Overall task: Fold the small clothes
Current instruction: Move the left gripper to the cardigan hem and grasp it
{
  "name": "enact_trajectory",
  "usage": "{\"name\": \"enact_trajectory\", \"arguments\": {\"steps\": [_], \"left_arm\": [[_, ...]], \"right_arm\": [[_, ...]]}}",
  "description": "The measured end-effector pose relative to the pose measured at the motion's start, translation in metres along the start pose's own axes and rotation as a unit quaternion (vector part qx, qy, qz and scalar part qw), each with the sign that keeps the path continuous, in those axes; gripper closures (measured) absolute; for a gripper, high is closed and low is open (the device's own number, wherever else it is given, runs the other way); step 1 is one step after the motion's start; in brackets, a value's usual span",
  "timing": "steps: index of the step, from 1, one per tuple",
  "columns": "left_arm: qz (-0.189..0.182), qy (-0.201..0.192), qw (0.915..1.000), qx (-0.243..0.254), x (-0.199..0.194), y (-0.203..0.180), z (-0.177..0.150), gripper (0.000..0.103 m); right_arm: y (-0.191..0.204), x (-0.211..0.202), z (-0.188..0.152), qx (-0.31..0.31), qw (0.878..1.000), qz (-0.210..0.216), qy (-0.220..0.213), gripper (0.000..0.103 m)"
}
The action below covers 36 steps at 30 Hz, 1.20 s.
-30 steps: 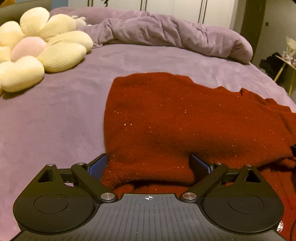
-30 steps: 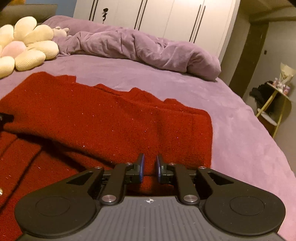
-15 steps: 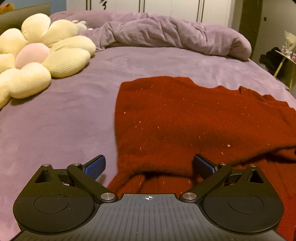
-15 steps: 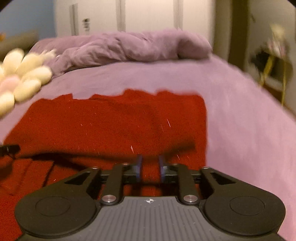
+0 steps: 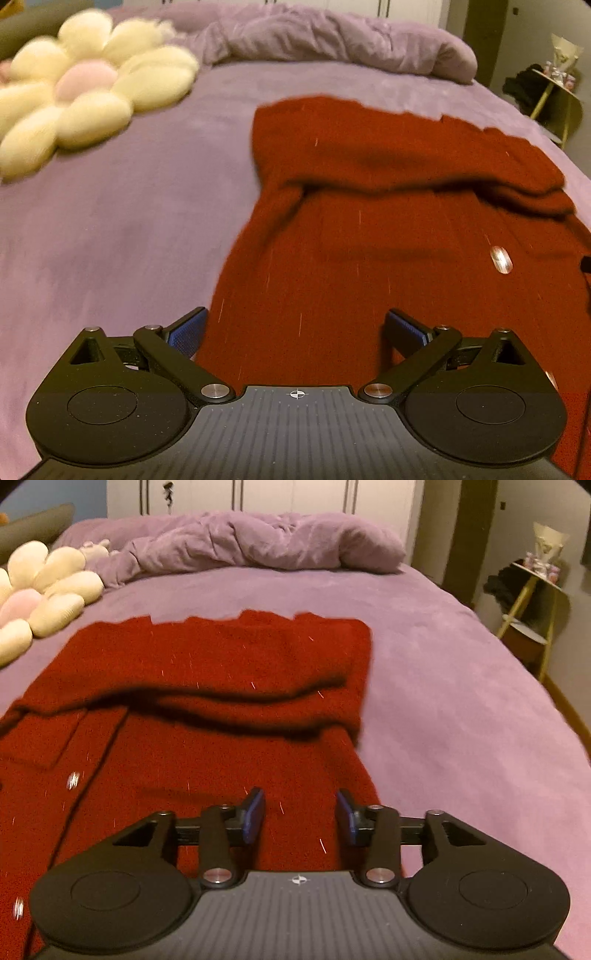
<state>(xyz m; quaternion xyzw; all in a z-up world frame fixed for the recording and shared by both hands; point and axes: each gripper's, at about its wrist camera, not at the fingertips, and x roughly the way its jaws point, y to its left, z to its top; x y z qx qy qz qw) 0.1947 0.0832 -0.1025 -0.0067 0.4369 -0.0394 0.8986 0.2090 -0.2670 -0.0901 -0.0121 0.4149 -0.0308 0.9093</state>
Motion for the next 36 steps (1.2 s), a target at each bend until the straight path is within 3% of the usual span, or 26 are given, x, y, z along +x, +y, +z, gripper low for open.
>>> {"name": "enact_trajectory", "arguments": {"steps": [7,11,12,14,17,21,25,28,32,34,36], "left_arm": [[-0.033,0.047,0.9966,-0.059,-0.051,0.038,-0.066,0.002],[-0.078,0.069,0.9861,-0.130,-0.065,0.063,-0.087,0.009],[-0.090,0.074,0.9831,-0.141,-0.066,0.067,-0.089,0.017],[-0.114,0.082,0.9777,-0.156,-0.066,0.070,-0.091,0.022],[-0.121,0.087,0.9764,-0.157,-0.067,0.072,-0.092,0.024],[-0.132,0.099,0.9750,-0.149,-0.070,0.076,-0.094,0.023],[-0.152,0.112,0.9717,-0.142,-0.071,0.078,-0.093,0.027],[-0.155,0.116,0.9705,-0.144,-0.073,0.080,-0.091,0.041],[-0.177,0.111,0.9654,-0.156,-0.075,0.084,-0.091,0.064],[-0.184,0.113,0.9625,-0.164,-0.072,0.085,-0.092,0.064],[-0.188,0.121,0.9595,-0.171,-0.067,0.085,-0.092,0.055]], "right_arm": [[-0.032,-0.076,-0.086,0.028,0.998,0.054,0.023,0.048],[-0.054,-0.114,-0.113,0.061,0.995,0.076,0.025,0.048],[-0.057,-0.121,-0.116,0.063,0.995,0.072,0.023,0.048],[-0.064,-0.127,-0.118,0.070,0.995,0.067,0.019,0.048],[-0.070,-0.125,-0.119,0.074,0.996,0.045,0.034,0.048],[-0.083,-0.113,-0.121,0.102,0.991,0.064,0.059,0.048],[-0.098,-0.111,-0.122,0.143,0.983,0.091,0.065,0.063],[-0.106,-0.114,-0.122,0.152,0.980,0.105,0.066,0.077],[-0.112,-0.118,-0.122,0.168,0.974,0.138,0.057,0.078],[-0.115,-0.113,-0.122,0.185,0.969,0.155,0.061,0.076],[-0.116,-0.106,-0.122,0.194,0.965,0.161,0.074,0.072]]}}
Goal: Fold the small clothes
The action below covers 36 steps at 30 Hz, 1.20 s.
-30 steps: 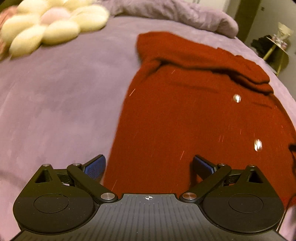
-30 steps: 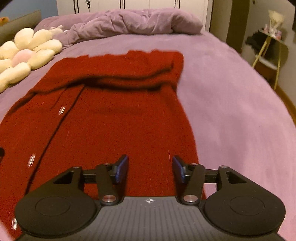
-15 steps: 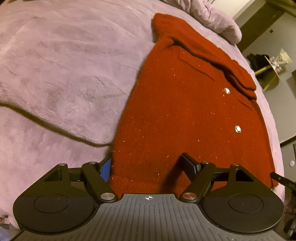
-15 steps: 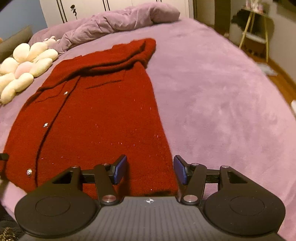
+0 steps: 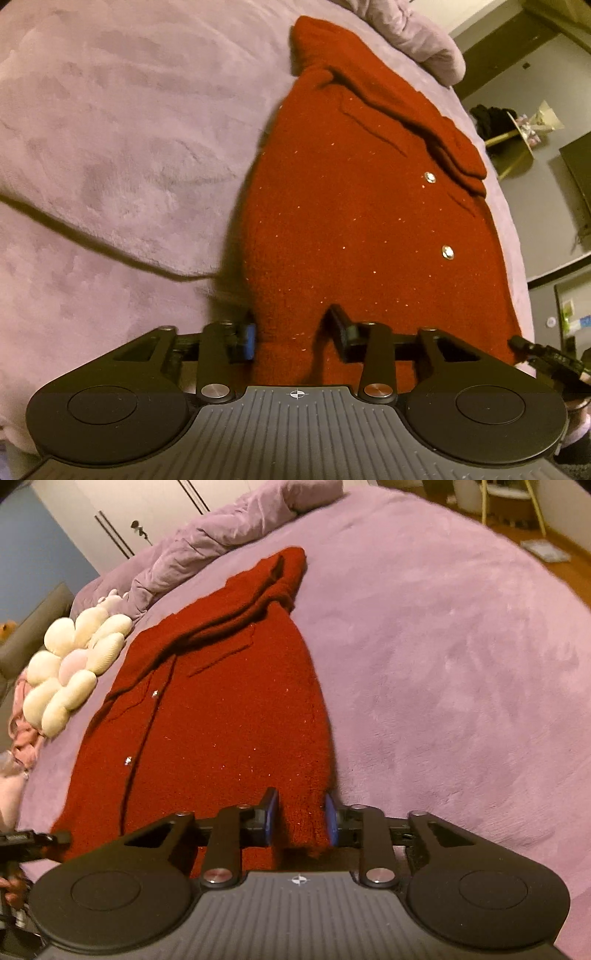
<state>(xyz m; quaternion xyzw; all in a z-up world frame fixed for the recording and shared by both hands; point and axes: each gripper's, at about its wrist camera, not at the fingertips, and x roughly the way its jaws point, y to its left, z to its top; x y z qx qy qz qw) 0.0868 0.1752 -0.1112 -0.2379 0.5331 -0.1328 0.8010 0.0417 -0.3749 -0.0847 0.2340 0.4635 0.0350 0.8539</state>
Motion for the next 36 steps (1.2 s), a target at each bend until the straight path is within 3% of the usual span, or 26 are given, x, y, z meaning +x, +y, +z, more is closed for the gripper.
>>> {"name": "enact_trajectory", "arguments": {"steps": [2,4,6,7,10,15,20,24,28,33,36], "left_arm": [[-0.005,0.008,1.0000,-0.002,0.003,0.000,0.001,0.055],[-0.012,0.013,0.9998,0.000,0.004,-0.002,0.003,0.061],[-0.012,0.020,0.9997,0.007,0.004,-0.005,0.004,0.077],[-0.015,0.024,0.9995,0.010,0.003,-0.007,0.005,0.081],[-0.028,0.030,0.9988,0.028,-0.004,-0.018,0.010,0.087],[-0.118,-0.011,0.9924,0.033,-0.027,-0.052,0.034,0.087],[-0.165,-0.071,0.9838,0.001,-0.030,-0.073,0.078,0.087],[-0.157,-0.127,0.9784,-0.046,-0.020,-0.072,0.120,0.088],[-0.110,-0.150,0.9800,-0.070,0.001,-0.062,0.154,0.088],[-0.022,-0.152,0.9869,-0.049,0.034,-0.054,0.173,0.087],[0.002,-0.151,0.9879,-0.034,0.043,-0.049,0.177,0.086]], "right_arm": [[-0.001,0.006,0.003,0.004,1.000,0.004,0.009,0.069],[0.000,0.010,0.005,0.003,1.000,0.006,0.019,0.068],[0.002,0.012,0.007,-0.003,1.000,0.002,0.027,0.069],[0.002,0.013,0.008,-0.008,1.000,0.000,0.030,0.078],[0.003,0.011,0.013,0.002,0.999,0.018,0.044,0.085],[0.002,0.007,0.033,0.080,0.991,0.099,0.046,0.087],[0.011,0.016,0.069,0.139,0.978,0.153,0.006,0.087],[0.019,0.031,0.107,0.143,0.980,0.134,-0.039,0.088],[0.021,0.052,0.142,0.156,0.980,0.092,-0.079,0.088],[0.027,0.083,0.168,0.117,0.986,0.028,-0.115,0.088],[0.028,0.094,0.175,0.099,0.986,0.024,-0.131,0.084]]}}
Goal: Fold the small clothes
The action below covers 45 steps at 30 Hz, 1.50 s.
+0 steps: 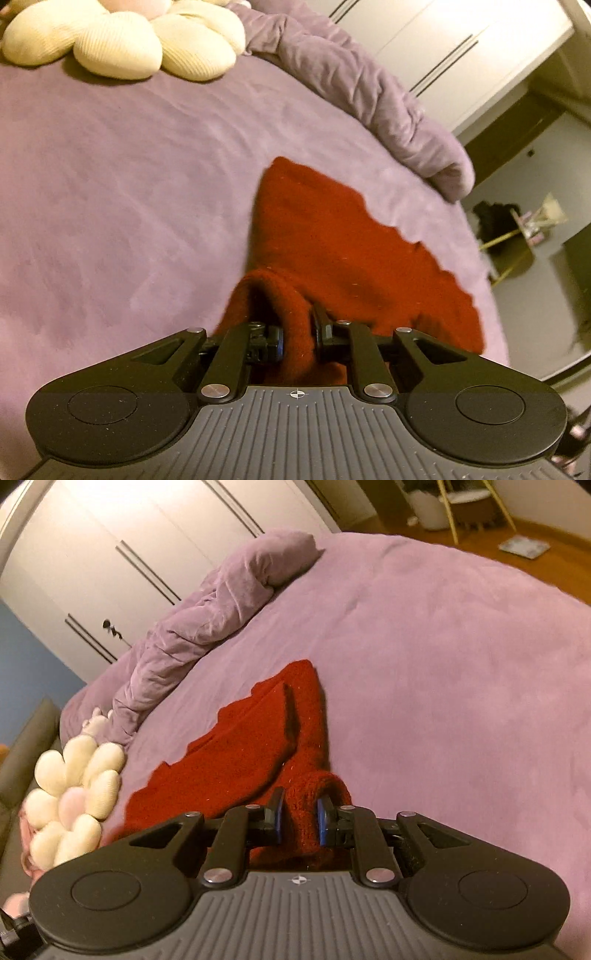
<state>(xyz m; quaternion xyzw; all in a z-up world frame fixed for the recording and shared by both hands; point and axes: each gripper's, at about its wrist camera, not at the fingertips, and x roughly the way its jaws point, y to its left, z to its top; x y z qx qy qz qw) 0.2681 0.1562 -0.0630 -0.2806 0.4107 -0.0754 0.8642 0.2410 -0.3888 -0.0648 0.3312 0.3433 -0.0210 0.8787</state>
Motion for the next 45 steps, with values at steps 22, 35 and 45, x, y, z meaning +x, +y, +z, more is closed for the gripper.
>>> {"name": "enact_trajectory", "arguments": {"steps": [22,35,45], "left_arm": [[-0.022,0.021,0.9847,0.172,-0.031,0.048,-0.023,0.028],[-0.008,0.024,0.9690,0.246,0.038,-0.004,-0.006,0.058],[-0.009,0.003,0.9792,0.203,0.043,-0.012,0.006,0.093]], "right_arm": [[0.032,0.040,-0.023,-0.299,0.952,-0.061,0.007,0.048],[0.027,0.055,-0.012,-0.213,0.977,-0.031,-0.002,0.093],[0.041,0.056,-0.014,-0.272,0.961,-0.042,0.007,0.094]]}}
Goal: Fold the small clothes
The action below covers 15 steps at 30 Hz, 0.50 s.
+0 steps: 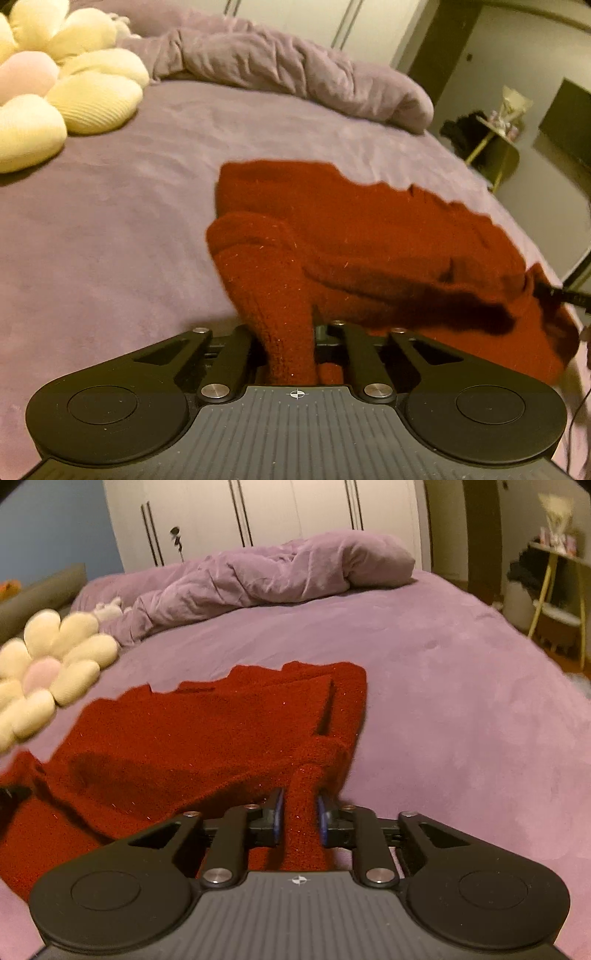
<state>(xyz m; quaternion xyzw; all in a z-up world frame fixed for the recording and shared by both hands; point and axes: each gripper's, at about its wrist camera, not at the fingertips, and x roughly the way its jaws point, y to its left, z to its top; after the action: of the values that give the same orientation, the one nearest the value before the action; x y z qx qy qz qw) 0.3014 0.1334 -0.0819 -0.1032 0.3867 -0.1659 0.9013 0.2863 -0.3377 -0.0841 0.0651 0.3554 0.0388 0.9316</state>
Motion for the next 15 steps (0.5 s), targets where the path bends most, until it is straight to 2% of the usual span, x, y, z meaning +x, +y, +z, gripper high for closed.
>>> {"name": "enact_trajectory", "arguments": {"steps": [6,9,10,12,14,15], "left_arm": [[-0.025,-0.095,0.9950,0.020,-0.053,-0.029,0.025,0.093],[-0.015,-0.146,0.9882,0.043,-0.066,-0.044,0.043,0.093],[0.001,-0.160,0.9858,0.050,-0.065,-0.048,0.048,0.093],[0.021,-0.167,0.9845,0.048,-0.055,-0.048,0.053,0.093],[0.045,-0.145,0.9874,0.045,-0.033,-0.043,0.054,0.093],[0.050,-0.121,0.9906,0.039,-0.018,-0.039,0.054,0.092]], "right_arm": [[0.007,-0.036,0.014,-0.008,0.997,0.004,-0.072,0.096],[0.008,-0.042,0.029,-0.002,0.994,-0.001,-0.108,0.096],[0.008,-0.041,0.034,0.002,0.993,-0.008,-0.116,0.096],[0.006,-0.034,0.041,0.012,0.992,-0.024,-0.123,0.095],[0.005,-0.019,0.045,0.020,0.993,-0.034,-0.107,0.095],[0.003,-0.011,0.046,0.023,0.995,-0.034,-0.095,0.095]]}}
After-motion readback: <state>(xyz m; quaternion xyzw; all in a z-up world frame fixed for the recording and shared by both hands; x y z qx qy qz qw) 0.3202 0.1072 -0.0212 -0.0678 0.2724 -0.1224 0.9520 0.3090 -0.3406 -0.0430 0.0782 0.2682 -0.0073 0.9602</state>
